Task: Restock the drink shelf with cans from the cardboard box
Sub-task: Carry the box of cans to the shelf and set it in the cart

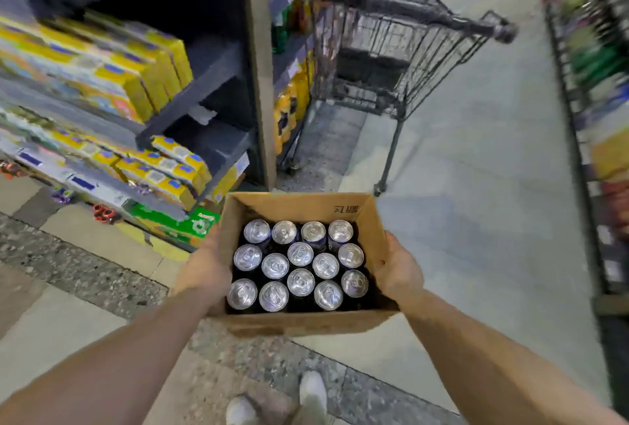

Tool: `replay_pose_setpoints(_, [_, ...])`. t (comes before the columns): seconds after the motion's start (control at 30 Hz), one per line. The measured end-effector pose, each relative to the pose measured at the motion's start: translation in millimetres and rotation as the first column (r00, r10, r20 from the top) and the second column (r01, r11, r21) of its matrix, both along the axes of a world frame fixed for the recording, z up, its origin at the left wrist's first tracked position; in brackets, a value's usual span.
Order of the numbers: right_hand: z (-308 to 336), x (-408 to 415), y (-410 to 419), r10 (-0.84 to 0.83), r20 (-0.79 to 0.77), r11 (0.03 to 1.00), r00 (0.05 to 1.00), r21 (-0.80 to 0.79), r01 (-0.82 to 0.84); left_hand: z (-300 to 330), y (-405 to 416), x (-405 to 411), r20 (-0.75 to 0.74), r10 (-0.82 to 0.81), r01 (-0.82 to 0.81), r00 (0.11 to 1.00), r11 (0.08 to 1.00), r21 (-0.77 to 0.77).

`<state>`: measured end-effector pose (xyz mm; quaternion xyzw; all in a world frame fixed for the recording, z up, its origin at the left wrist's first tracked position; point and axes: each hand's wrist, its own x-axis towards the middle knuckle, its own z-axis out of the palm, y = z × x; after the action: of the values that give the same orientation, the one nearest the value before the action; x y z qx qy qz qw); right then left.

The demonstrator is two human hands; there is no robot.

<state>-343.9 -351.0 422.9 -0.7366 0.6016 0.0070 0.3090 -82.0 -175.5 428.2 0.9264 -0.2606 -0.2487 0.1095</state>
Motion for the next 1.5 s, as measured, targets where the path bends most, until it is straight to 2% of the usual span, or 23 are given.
replay_pose_setpoints(0.1, [68,-52,-30,-0.096,0.056,0.994,0.994,-0.049,0.099,56,-70,-24,0.07,-0.163,0.167,0.984,0.984,-0.067])
replay_pose_setpoints(0.23, [116,-122,-87,-0.23,0.114,0.965,0.966,-0.098,0.241,113,-171,-76,0.143,-0.37,0.391,0.918,0.905,-0.167])
replay_pose_setpoints(0.4, [142,-219,-190,-0.339,0.164,0.926,0.926,-0.116,0.36,147,-305,-162,0.151,-0.474,0.496,0.868,0.842,-0.21])
replay_pose_setpoints(0.53, [164,-294,-280,-0.376,0.111,0.912,0.92,-0.133,0.388,154,-394,-237,0.092,-0.522,0.527,0.848,0.81,-0.257])
replay_pose_setpoints(0.67, [208,-348,-355,-0.372,-0.032,0.913,0.928,-0.192,0.36,158,-484,-296,0.041,-0.513,0.501,0.858,0.815,-0.289])
replay_pose_setpoints(0.8, [225,-389,-438,-0.381,-0.169,0.912,0.909,-0.231,0.34,165,-587,-331,-0.016,-0.592,0.565,0.806,0.777,-0.277])
replay_pose_setpoints(0.93, [241,-397,-524,-0.416,-0.251,0.905,0.874,-0.21,0.371,165,-699,-344,-0.092,-0.623,0.573,0.777,0.759,-0.309])
replay_pose_setpoints(1.0, [246,-396,-570,-0.467,-0.23,0.882,0.854,-0.187,0.432,175,-751,-346,-0.101,-0.641,0.585,0.761,0.745,-0.321])
replay_pose_setpoints(1.2, [261,-375,-721,-0.437,-0.185,0.894,0.88,-0.193,0.404,206,-886,-323,-0.015,-0.619,0.584,0.786,0.749,-0.312])
replay_pose_setpoints(1.33, [284,-328,-835,-0.314,-0.146,0.933,0.938,-0.233,0.275,228,-965,-281,0.014,-0.51,0.494,0.86,0.825,-0.275])
replay_pose_setpoints(1.5, [325,-229,-972,-0.026,-0.219,0.958,0.975,-0.284,-0.038,264,-1027,-204,0.075,-0.313,0.322,0.947,0.902,-0.287])
